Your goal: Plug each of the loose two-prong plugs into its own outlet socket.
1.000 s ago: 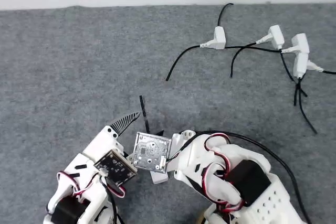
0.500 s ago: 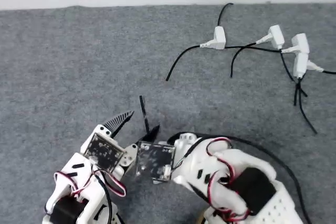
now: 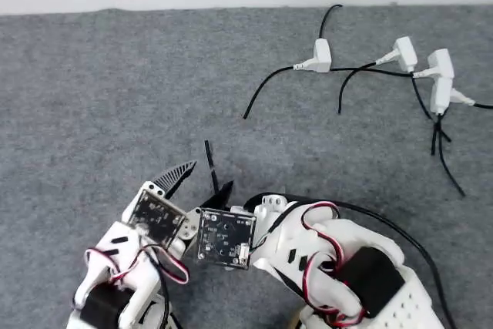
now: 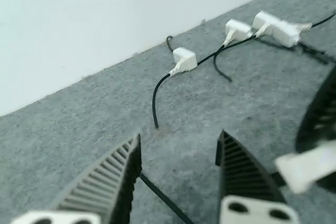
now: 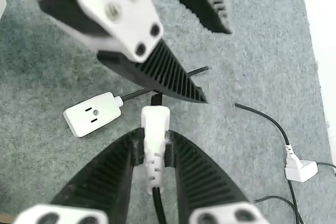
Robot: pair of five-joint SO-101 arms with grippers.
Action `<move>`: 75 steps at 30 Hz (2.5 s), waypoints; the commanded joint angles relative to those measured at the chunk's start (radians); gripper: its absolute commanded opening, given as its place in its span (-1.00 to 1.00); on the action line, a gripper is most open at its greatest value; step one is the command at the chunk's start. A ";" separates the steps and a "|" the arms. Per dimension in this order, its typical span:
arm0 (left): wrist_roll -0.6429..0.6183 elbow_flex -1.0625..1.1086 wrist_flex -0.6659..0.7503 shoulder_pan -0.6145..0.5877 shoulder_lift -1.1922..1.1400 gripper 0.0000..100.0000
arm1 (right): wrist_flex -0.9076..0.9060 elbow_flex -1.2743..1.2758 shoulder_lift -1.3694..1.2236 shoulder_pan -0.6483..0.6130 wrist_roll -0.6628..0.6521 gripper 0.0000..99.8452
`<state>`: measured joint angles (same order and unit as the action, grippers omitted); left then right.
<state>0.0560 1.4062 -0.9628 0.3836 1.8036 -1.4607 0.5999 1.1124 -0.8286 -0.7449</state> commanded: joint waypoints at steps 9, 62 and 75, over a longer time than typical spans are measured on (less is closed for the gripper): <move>0.035 0.041 0.041 0.094 0.011 -0.54 | 0.019 -0.078 0.002 -0.016 -0.009 -0.98; -0.083 0.059 0.250 -0.595 0.009 -0.54 | 0.016 -0.043 -0.496 -0.088 -0.239 -0.98; 0.038 -0.041 0.275 -0.852 0.009 -0.54 | 0.022 -0.212 -0.851 -0.099 -0.381 -0.98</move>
<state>0.0806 1.4139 -0.7388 -0.4204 1.8036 -1.4423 0.4603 0.3544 -0.9206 -1.0994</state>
